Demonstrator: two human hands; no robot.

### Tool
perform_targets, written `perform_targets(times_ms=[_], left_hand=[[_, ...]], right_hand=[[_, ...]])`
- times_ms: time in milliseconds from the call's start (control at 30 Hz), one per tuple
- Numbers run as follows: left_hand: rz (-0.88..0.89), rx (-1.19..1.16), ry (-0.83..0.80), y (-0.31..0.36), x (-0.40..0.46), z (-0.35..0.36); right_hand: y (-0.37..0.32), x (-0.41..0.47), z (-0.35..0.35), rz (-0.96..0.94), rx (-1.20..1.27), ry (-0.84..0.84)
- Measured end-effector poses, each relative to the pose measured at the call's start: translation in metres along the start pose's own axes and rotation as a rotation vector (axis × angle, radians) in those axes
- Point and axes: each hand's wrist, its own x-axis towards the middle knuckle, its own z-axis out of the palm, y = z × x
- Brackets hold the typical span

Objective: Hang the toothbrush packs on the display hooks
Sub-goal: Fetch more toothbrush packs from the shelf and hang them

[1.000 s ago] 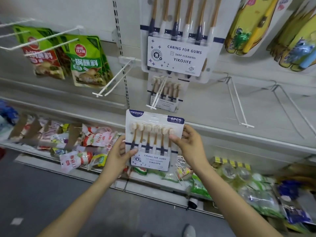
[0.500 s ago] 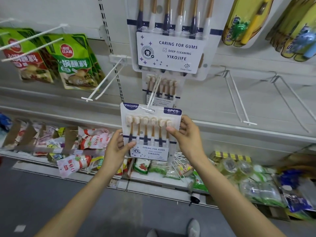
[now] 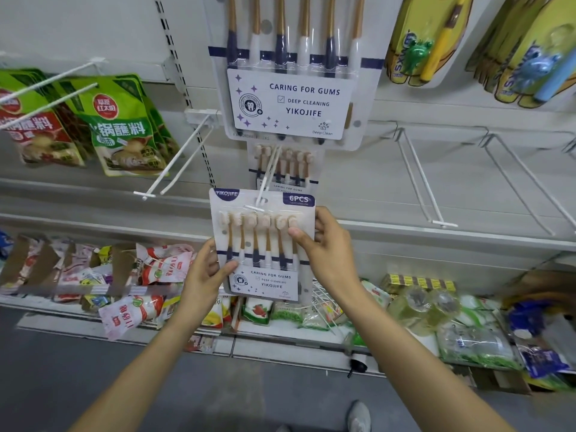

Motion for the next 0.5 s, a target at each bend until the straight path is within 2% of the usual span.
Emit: perform_targets(times_ms=[300,500], left_hand=[[0.013,0.031,-0.015,0.001,0.029,0.007],[-0.005,0.090,-0.030,-0.001,0.062,0.018]], right_hand=[[0.014,0.025,0.002,0.083,-0.035,0.032],[0.017,0.054,-0.002,0.043,-0.157,0.026]])
